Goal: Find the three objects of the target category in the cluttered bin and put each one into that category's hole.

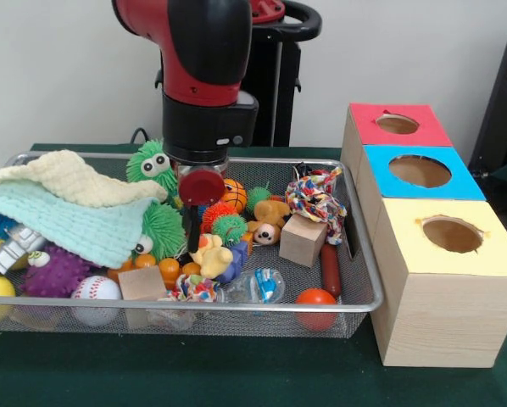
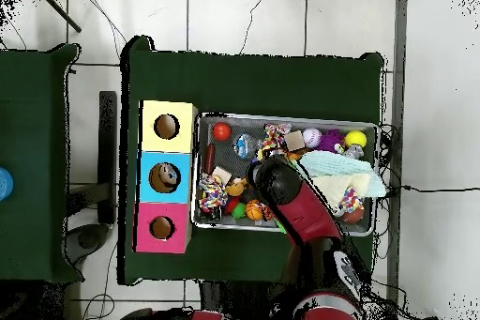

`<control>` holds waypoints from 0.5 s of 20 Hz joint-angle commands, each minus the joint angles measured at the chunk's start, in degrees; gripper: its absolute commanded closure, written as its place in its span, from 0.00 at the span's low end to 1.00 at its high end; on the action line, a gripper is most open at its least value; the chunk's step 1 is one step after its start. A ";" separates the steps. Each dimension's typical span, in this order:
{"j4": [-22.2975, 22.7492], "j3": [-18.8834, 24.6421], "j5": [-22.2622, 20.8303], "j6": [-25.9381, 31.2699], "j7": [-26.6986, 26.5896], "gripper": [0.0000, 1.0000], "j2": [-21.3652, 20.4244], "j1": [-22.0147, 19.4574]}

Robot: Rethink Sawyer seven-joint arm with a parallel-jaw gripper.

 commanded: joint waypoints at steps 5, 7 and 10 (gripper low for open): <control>3.01 10.97 -3.72 -7.22 9.90 0.00 0.26 -3.39; 2.76 11.87 -4.11 -7.93 10.31 0.00 0.57 -3.77; 2.34 12.83 -4.51 -8.85 10.88 0.00 0.99 -4.12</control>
